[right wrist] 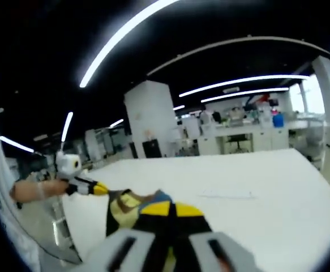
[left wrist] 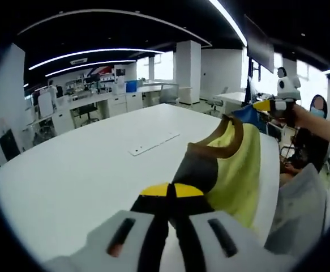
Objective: Fold the garment on the visible template until the final outline fits inside the template.
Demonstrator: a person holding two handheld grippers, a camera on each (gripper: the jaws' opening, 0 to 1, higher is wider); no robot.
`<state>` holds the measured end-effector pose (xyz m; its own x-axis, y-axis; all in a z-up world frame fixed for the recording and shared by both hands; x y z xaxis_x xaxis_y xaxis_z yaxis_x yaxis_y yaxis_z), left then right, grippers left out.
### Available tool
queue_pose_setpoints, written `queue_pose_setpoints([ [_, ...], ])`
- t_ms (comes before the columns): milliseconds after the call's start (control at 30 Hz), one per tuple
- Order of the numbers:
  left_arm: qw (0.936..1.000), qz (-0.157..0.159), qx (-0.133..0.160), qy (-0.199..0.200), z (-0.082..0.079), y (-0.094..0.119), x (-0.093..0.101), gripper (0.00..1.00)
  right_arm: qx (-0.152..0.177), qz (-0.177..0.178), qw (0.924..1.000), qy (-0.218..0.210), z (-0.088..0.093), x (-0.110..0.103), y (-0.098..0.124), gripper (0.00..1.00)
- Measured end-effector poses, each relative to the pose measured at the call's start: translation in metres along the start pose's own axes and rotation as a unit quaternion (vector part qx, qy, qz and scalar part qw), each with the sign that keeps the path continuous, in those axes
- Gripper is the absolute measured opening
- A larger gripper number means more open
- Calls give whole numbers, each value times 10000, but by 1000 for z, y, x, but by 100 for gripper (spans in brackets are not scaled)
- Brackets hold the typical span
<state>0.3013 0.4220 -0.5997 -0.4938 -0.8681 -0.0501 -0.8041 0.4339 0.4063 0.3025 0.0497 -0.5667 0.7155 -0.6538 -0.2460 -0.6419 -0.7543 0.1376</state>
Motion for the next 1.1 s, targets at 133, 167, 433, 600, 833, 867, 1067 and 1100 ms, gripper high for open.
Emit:
queue_pose_setpoints([
  [133,9996,-173,-96,176,2,-16,-7,0,-2,-65,10000,-48,2,18,-14,0],
  [167,9996,-211,-125,170,3,-19,-8,0,-22,-78,9999,-71,4,25,-19,0],
  [433,9959,-792,-275,331,10,-57,-31,0,-270,-122,9994,-192,22,62,-59,0],
  [600,9931,-1014,-364,467,17,-84,-50,0,-450,-148,9985,-280,36,85,-86,0],
  [833,9887,-1136,-539,816,30,-113,-65,0,-665,-120,9966,-479,56,108,-114,0],
  [867,9885,-1177,-558,764,33,-119,-68,0,-728,-93,9961,-486,60,112,-118,0],
  [1067,9855,-1253,-734,883,49,-148,-82,0,-872,26,9943,-612,72,128,-139,0],
  [1100,9852,-1255,-790,855,54,-151,-79,0,-894,58,9941,-610,74,131,-144,0],
])
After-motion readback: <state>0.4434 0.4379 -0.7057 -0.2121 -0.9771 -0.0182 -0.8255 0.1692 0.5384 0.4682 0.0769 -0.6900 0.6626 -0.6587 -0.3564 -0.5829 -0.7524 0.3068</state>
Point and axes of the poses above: the point that each gripper's makers call its tool centre point, and the gripper's own axes: y roughly backward along the fingers, x roughly to its right, z roughly out of its underside, the point moved 9 cm from there along y, roughly backward along the fingers, and after that the axes turned 8 degrees about -z, right-handed, at the moved point
